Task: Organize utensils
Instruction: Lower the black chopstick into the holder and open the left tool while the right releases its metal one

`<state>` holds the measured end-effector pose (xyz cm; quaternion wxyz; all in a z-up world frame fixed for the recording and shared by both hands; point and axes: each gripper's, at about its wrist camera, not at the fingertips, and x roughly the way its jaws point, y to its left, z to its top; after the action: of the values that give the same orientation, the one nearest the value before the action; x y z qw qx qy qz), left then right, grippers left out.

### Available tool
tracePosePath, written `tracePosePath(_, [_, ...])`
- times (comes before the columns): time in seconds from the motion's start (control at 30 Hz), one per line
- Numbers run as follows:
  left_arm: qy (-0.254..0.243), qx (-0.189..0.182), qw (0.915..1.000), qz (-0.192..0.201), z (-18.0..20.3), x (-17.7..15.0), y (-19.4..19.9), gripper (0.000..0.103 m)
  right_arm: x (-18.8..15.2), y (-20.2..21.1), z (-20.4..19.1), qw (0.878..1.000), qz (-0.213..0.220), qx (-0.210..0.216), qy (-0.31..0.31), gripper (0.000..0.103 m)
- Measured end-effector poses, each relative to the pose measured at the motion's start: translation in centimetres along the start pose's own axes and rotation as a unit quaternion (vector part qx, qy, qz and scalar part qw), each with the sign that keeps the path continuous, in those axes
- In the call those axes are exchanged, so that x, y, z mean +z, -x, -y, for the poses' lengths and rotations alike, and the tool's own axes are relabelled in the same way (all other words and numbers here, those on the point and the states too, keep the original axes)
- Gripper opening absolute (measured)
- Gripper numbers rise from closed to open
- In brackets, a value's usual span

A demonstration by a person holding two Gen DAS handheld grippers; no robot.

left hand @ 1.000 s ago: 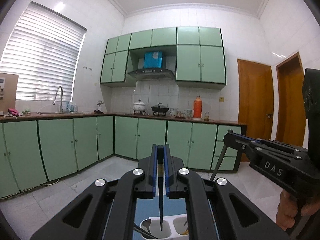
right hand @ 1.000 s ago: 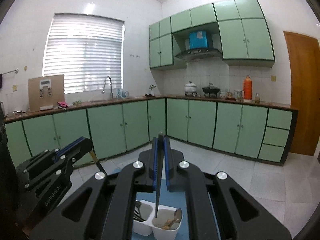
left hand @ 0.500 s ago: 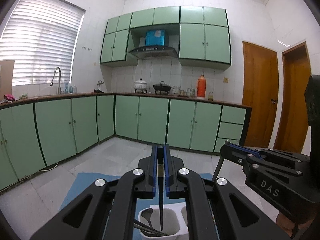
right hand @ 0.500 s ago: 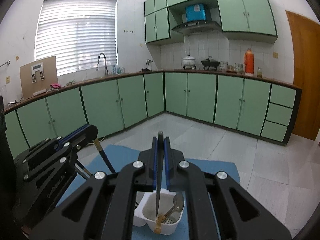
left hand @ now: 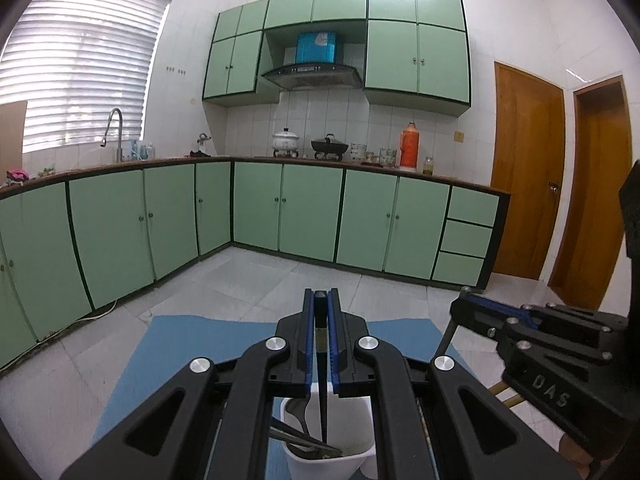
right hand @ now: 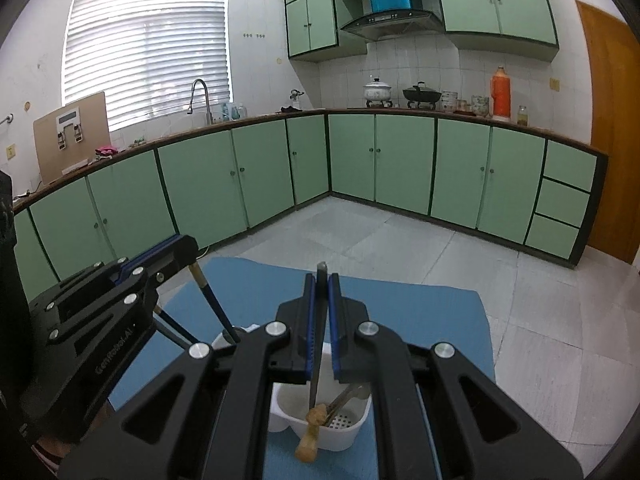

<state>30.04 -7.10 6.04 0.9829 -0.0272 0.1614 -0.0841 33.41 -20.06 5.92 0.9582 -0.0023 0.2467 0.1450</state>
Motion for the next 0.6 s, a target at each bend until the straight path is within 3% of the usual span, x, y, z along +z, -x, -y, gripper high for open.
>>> tracePosePath(0.23, [0.003, 0.007, 1.0, -0.002, -0.4, 0.2, 0.1, 0.012, 0.3, 0.4, 0.3, 1.0, 0.002, 0.001, -0.011, 0.006])
tracePosePath(0.37, [0.008, 0.007, 0.9999, 0.006, -0.6, 0.7, 0.5, 0.038, 0.7, 1.3, 1.1, 0.999, 0.017, -0.006, -0.026, 0.015])
tracePosePath(0.47, [0.01, 0.006, 0.9998, 0.014, -0.7, 1.0, 1.0, 0.046, 0.9, 2.3, 1.7, 0.999, 0.03, -0.011, -0.032, 0.03])
tracePosePath(0.6, [0.008, 0.005, 0.9996, 0.028, -0.6, 1.3, 2.1, 0.06, 1.0, 4.0, 2.1, 0.998, 0.05, -0.017, -0.036, 0.04])
